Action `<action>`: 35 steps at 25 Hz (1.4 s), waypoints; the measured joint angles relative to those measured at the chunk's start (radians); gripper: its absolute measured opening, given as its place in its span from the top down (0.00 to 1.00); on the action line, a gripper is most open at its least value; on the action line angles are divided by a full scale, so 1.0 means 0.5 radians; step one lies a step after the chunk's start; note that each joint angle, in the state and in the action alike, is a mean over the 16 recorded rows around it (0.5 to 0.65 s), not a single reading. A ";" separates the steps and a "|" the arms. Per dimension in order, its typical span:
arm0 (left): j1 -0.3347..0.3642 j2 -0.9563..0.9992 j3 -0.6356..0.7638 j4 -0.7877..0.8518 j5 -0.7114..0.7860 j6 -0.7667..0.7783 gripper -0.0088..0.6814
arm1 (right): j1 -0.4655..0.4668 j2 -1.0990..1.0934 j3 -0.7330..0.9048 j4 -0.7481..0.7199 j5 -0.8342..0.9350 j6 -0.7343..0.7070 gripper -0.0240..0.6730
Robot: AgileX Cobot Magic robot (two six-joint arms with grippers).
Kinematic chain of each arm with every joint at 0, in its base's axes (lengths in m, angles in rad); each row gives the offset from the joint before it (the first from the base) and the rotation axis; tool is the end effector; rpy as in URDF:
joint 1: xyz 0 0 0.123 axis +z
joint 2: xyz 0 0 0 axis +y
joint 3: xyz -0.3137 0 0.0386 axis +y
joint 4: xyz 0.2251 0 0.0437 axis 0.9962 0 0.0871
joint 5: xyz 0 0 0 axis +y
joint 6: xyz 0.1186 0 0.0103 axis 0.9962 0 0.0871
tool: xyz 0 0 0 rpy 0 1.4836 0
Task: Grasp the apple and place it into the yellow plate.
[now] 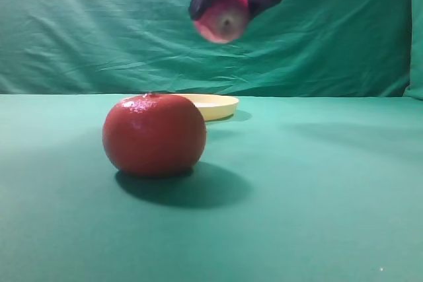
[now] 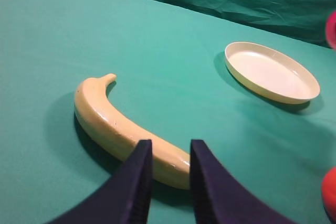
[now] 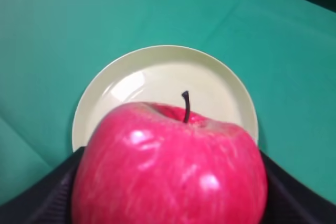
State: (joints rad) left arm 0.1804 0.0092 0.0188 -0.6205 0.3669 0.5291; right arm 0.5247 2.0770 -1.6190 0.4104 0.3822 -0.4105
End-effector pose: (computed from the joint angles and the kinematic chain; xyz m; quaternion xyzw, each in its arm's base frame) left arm 0.0299 -0.0198 0.1737 -0.0295 0.7856 -0.0454 0.6163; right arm 0.4197 0.2634 0.2403 -0.2770 0.8665 0.1669 0.3804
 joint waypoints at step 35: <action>0.000 0.000 0.000 0.000 0.000 0.000 0.76 | 0.018 -1.311 0.028 -0.354 1.027 0.250 0.96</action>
State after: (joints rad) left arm 0.1804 0.0092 0.0188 -0.6205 0.3669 0.5291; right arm 0.5339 1.4217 -1.6049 0.2333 0.8959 -0.2856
